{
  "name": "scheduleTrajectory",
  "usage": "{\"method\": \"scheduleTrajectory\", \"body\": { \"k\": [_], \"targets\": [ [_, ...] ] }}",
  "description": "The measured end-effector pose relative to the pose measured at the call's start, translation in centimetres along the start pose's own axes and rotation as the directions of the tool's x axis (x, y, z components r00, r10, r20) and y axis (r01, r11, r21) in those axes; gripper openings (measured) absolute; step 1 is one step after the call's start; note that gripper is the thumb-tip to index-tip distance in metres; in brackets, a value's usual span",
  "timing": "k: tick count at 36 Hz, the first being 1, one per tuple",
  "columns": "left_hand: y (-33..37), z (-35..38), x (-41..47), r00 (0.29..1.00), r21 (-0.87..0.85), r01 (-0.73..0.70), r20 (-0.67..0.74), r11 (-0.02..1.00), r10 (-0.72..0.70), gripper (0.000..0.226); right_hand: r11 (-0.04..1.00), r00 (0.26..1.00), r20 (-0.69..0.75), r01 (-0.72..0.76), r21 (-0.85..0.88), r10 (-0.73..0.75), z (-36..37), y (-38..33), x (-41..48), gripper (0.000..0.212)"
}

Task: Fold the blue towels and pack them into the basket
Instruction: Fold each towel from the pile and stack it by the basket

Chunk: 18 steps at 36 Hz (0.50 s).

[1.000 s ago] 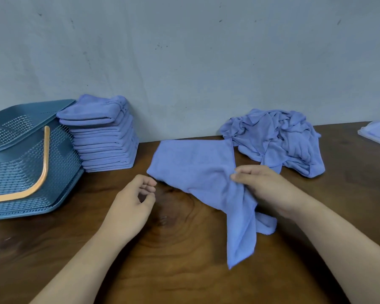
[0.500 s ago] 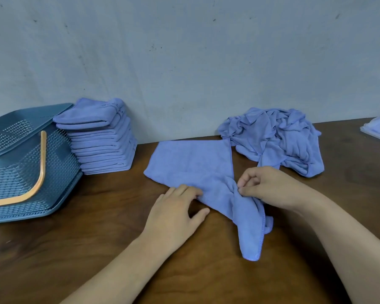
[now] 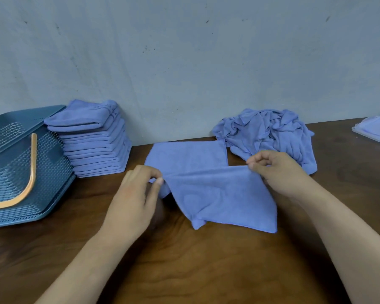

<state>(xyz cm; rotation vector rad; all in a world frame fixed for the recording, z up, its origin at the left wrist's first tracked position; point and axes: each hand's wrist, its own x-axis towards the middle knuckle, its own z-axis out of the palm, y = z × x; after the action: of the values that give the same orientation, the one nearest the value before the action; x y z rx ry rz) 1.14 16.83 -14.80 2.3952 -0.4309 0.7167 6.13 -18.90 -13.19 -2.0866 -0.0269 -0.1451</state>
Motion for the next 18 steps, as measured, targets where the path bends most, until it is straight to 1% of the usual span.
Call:
{"method": "scheduleTrajectory", "body": {
  "k": [2,4,6,7,8,9,10,11,13,15,16,18],
  "targets": [
    [-0.3,-0.3,0.1,1.0,-0.026,-0.008,0.006,1.0,0.008,0.007,0.999,0.999,0.004,0.035,-0.013,-0.035,0.2,-0.1,0.0,0.009],
    [-0.3,0.1,0.2,0.999,-0.103,0.024,0.029,0.994,-0.021,0.009,0.995,0.997,0.037,0.077,-0.066,-0.075,0.9,-0.2,-0.3,0.008],
    [-0.2,1.0,-0.1,0.994,-0.174,0.081,0.091,0.981,-0.066,0.01,0.992,0.99,0.101,0.104,-0.064,-0.098,1.7,-0.5,-0.7,0.004],
    [-0.2,1.5,-0.4,0.986,-0.185,0.109,0.148,0.977,-0.082,0.015,0.985,0.985,0.118,0.138,-0.101,-0.126,2.1,-0.5,-1.0,0.008],
    [-0.1,2.0,-0.7,0.972,-0.193,0.131,0.22,0.972,-0.087,0.024,0.961,0.976,0.115,0.202,-0.188,-0.182,2.5,-0.6,-1.3,0.014],
    [-0.1,2.4,-1.1,0.952,-0.212,0.145,0.296,0.966,-0.077,0.034,0.914,0.961,0.109,0.275,-0.298,-0.253,3.0,-0.7,-1.7,0.019],
    [0.0,2.7,-1.4,0.929,-0.232,0.152,0.366,0.961,-0.058,0.041,0.862,0.937,0.112,0.349,-0.368,-0.332,3.5,-1.1,-2.1,0.021],
    [0.1,2.9,-1.6,0.907,-0.241,0.153,0.42,0.958,-0.039,0.046,0.821,0.905,0.128,0.422,-0.384,-0.405,4.0,-1.6,-2.7,0.023],
    [0.1,3.1,-1.7,0.878,-0.226,0.152,0.478,0.962,-0.026,0.051,0.765,0.835,0.204,0.549,-0.335,-0.51,4.8,-2.5,-3.7,0.025],
    [0.1,3.2,-1.7,0.872,-0.204,0.141,0.489,0.969,-0.024,0.053,0.711,0.778,0.325,0.626,-0.321,-0.538,5.8,-3.1,-4.7,0.03],
    [0.2,3.2,-1.7,0.874,-0.21,0.137,0.485,0.968,-0.019,0.053,0.694,0.764,0.385,0.638,-0.332,-0.518,6.4,-3.1,-5.1,0.038],
    [0.2,3.3,-1.8,0.884,-0.269,0.157,0.468,0.95,-0.013,0.051,0.677,0.765,0.465,0.628,-0.384,-0.446,7.7,-2.9,-5.6,0.059]
  ]
}}
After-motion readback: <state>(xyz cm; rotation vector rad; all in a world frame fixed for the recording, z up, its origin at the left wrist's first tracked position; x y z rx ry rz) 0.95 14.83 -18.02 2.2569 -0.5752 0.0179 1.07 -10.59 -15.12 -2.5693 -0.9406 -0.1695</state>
